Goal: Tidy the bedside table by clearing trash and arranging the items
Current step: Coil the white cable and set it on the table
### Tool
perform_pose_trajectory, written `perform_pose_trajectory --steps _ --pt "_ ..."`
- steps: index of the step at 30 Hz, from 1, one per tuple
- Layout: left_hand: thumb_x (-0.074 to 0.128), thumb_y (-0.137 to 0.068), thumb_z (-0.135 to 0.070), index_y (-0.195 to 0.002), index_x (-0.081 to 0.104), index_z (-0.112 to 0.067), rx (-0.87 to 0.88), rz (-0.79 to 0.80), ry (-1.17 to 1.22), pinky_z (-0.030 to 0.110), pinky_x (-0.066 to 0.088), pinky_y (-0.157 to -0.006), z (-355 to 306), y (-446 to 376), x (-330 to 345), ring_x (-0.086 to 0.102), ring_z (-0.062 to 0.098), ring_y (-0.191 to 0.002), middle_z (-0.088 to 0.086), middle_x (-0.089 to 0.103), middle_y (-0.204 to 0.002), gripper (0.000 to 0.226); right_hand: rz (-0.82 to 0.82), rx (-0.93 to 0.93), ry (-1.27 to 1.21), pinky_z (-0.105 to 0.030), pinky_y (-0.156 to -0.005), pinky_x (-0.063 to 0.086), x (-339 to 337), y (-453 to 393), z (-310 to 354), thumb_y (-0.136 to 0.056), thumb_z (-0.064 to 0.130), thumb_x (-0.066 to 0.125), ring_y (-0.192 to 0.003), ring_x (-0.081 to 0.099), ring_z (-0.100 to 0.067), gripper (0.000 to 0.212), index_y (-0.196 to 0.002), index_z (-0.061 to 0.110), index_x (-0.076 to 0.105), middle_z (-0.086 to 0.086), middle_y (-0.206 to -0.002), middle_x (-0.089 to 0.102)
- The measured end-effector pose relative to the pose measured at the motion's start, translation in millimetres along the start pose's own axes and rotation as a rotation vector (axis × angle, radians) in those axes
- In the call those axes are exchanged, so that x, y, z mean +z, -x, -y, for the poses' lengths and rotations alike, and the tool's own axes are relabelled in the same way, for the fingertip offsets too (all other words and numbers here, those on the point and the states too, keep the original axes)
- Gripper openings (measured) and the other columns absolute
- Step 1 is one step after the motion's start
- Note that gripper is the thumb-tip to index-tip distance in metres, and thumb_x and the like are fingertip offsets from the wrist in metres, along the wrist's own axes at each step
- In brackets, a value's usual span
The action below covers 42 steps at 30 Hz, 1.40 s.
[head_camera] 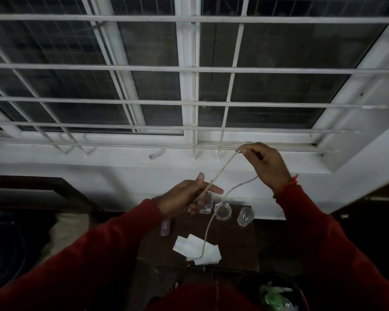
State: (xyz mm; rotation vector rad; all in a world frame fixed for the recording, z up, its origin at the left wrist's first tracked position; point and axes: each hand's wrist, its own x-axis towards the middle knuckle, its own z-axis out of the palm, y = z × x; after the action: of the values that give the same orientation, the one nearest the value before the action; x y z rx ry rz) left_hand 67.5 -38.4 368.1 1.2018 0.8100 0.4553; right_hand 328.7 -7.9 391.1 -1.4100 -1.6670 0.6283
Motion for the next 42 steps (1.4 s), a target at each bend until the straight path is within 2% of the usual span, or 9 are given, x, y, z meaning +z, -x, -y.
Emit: perform_pose_trajectory --steps 5,11,15,20,24,27,34,38,42 --pt "0.044 -0.102 -0.041 -0.111 0.070 -0.016 0.087 0.064 0.345 0.025 0.043 -0.055 -32 0 26 0.037 0.006 -0.050 -0.008 0.038 -0.061 0.037 -0.047 0.291 -0.195 -0.022 -0.056 0.041 34 20 -15 -0.098 0.019 0.059 -0.059 0.052 -0.001 0.017 -0.095 0.022 0.075 0.012 -0.078 0.064" --pt "0.037 -0.111 -0.017 -0.145 0.048 -0.005 0.329 -0.237 0.572 0.028 0.056 -0.072 -52 -28 9 0.051 0.009 -0.064 -0.005 0.047 -0.075 0.038 0.464 0.194 -0.172 -0.015 -0.047 0.043 79 63 1 -0.104 0.020 0.048 -0.043 0.053 -0.003 0.024 -0.117 0.019 0.068 0.001 -0.063 0.061" --pt "0.034 -0.111 -0.011 -0.139 0.046 -0.011 0.489 -0.569 -0.114 0.027 0.055 -0.080 -32 -45 -9 0.054 0.010 -0.075 -0.006 0.047 -0.081 0.030 0.511 0.085 -0.123 -0.012 -0.055 0.045 74 63 17 -0.102 0.018 0.053 -0.046 0.058 -0.001 0.025 -0.123 0.012 0.066 0.010 -0.058 0.064" --pt "0.035 -0.110 -0.035 -0.125 0.062 -0.014 0.311 -0.415 -0.669 0.031 0.053 -0.070 -3 -39 -11 0.056 0.001 -0.060 -0.012 0.055 -0.073 0.037 0.353 -0.032 -0.049 -0.014 -0.069 0.047 44 36 20 -0.093 0.019 0.068 -0.066 0.063 0.002 0.010 -0.095 0.014 0.077 0.021 -0.076 0.071" --pt "0.026 -0.110 -0.047 -0.096 0.065 -0.013 0.024 -0.124 -0.272 0.020 0.039 -0.049 -12 -23 23 0.043 0.004 -0.047 -0.003 0.045 -0.065 0.053 0.223 0.028 -0.101 -0.031 -0.069 0.056 24 15 10 -0.083 0.012 0.077 -0.067 0.068 -0.016 0.006 -0.089 0.012 0.076 -0.006 -0.078 0.075" --pt "0.032 -0.110 -0.045 -0.092 0.058 -0.014 -0.024 -0.004 0.197 0.022 0.030 -0.045 -28 -18 37 0.032 0.006 -0.044 -0.005 0.036 -0.062 0.044 0.196 0.051 -0.167 -0.025 -0.080 0.055 26 14 -5 -0.089 0.005 0.069 -0.082 0.069 -0.013 0.015 -0.097 0.014 0.077 -0.005 -0.091 0.075" --pt "0.033 -0.112 -0.024 -0.121 0.057 -0.010 0.294 -0.303 0.572 0.028 0.050 -0.069 -52 -41 24 0.050 0.011 -0.065 -0.004 0.049 -0.073 0.029 0.321 0.154 -0.119 -0.013 -0.054 0.040 72 54 -11 -0.102 0.013 0.052 -0.047 0.049 0.002 0.026 -0.107 0.033 0.068 0.014 -0.057 0.055" --pt "0.037 -0.111 -0.017 -0.124 0.049 -0.020 0.406 -0.604 -0.164 0.022 0.046 -0.084 -33 -51 3 0.053 0.010 -0.088 -0.002 0.052 -0.106 0.018 0.497 -0.033 0.028 -0.007 -0.073 0.048 82 67 14 -0.100 0.019 0.052 -0.074 0.065 0.005 0.035 -0.134 0.013 0.058 -0.006 -0.098 0.075" --pt "0.040 -0.109 -0.015 -0.109 0.052 -0.008 0.424 -0.426 -0.790 0.010 0.042 -0.077 -13 -44 -9 0.050 0.002 -0.078 0.000 0.056 -0.111 0.014 0.352 -0.124 0.134 -0.029 -0.087 0.053 59 51 28 -0.094 0.035 0.054 -0.073 0.061 0.004 0.026 -0.106 0.022 0.073 0.005 -0.098 0.077"
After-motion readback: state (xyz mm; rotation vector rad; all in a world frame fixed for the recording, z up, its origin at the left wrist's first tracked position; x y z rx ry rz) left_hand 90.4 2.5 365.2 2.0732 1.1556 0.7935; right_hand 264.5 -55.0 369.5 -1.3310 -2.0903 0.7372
